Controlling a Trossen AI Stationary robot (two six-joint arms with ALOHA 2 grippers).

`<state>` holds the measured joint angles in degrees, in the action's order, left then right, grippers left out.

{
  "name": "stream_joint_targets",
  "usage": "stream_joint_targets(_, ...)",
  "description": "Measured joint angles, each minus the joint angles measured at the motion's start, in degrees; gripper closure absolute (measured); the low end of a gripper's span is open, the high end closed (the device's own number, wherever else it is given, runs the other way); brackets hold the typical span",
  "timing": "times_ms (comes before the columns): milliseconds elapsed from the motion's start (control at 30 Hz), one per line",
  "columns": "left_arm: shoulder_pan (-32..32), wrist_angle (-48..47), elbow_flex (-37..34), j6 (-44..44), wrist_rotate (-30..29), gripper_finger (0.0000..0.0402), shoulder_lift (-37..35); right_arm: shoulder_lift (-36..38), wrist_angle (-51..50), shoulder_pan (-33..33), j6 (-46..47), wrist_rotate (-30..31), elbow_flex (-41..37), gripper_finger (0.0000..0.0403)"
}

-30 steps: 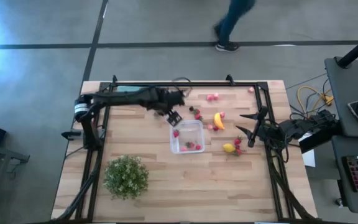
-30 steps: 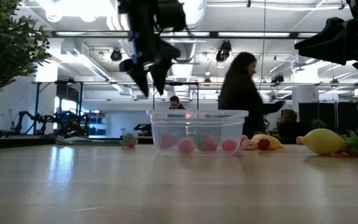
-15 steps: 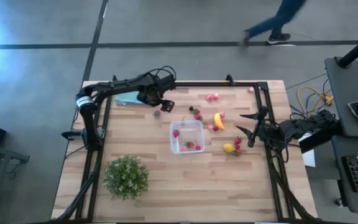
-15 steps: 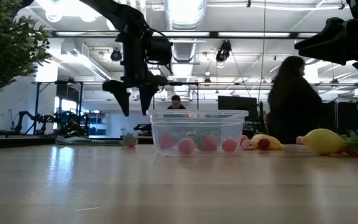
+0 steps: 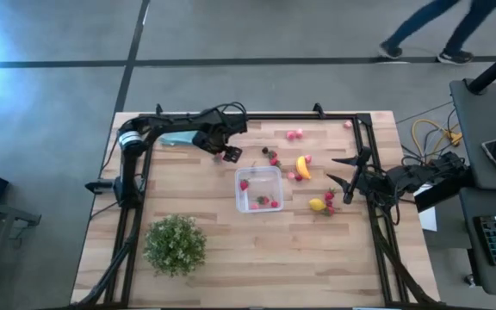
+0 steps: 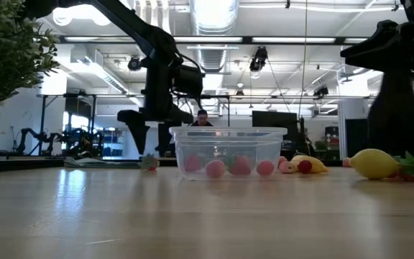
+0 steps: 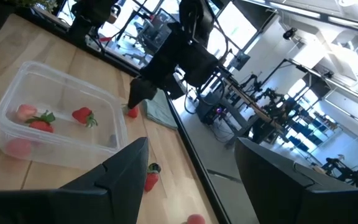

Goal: Pick and placing Produce into tupperware
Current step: Put the strawberry into the transparent container

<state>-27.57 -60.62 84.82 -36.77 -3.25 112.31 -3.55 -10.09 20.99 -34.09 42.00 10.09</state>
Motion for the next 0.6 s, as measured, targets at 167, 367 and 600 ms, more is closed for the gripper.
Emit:
stream_joint_targets(167, -0.1, 0.7, -0.1, 0.0, 0.0, 0.0130, 1.6, 0.0, 0.0, 0.0, 0.0, 0.0, 0.0, 0.0170)
stream_joint_targets(367, -0.1, 1.0, -0.8, 0.0, 0.0, 0.0130, 3.2, 0.0, 0.0, 0.0, 0.0, 0.0, 0.0, 0.0170)
stream_joint_targets(600, -0.1, 2.0, -0.7, 0.1, -0.4, 0.0158, 3.2, 0.1, 0.0, 0.0, 0.0, 0.0, 0.0, 0.0170)
